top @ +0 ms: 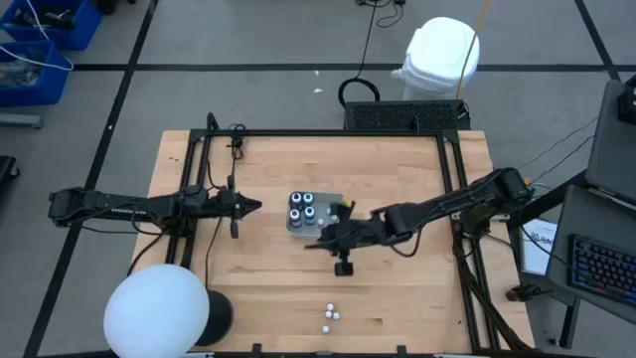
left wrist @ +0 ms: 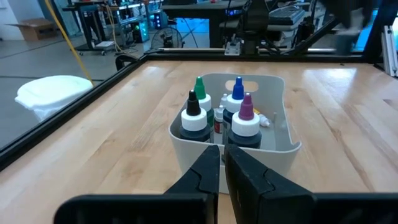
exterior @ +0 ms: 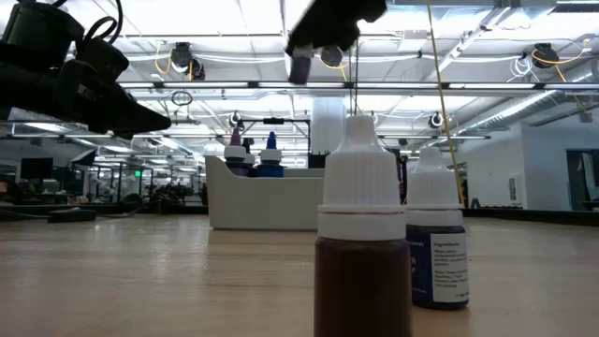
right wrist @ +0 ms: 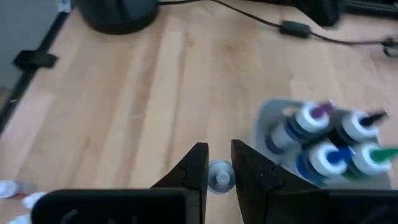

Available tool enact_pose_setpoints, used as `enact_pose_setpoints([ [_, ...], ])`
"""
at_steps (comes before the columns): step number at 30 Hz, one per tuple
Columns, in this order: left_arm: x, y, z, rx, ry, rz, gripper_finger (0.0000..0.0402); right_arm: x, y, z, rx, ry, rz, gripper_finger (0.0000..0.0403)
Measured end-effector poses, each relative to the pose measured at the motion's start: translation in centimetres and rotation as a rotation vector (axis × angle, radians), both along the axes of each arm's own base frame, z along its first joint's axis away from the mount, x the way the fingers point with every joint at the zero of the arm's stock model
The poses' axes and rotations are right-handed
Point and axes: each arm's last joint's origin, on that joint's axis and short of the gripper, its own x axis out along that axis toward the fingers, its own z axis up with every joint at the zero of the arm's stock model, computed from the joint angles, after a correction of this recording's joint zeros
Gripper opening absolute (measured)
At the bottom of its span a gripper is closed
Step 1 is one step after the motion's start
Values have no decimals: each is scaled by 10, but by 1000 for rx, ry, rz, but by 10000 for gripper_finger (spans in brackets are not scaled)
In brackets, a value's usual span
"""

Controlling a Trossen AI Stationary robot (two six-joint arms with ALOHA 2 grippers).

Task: Pick & Place food coloring
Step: Put the small violet food coloring bottle into the gray bin

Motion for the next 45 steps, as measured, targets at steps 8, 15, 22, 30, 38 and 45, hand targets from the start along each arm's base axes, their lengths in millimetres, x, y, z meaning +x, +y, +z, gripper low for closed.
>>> enact_pose_setpoints([
  [8,0,0,1,4,-6,6,31,-34,-58,-29,17,-8,-160,47],
  [15,0,0,1,32,-9,2,31,-36,-102,-24,26,-38,-177,47],
  [22,0,0,1,51,-5,-1,31,-28,-119,-22,-26,-94,-106,47],
  [30,0,0,3,98,-22,-6,31,-11,-125,-36,-52,-55,-85,47],
  [38,0,0,4,108,-21,-8,31,4,-126,-69,-57,6,-77,47],
  [45,0,0,4,109,-22,-7,31,12,-127,-83,-58,-1,-78,47],
])
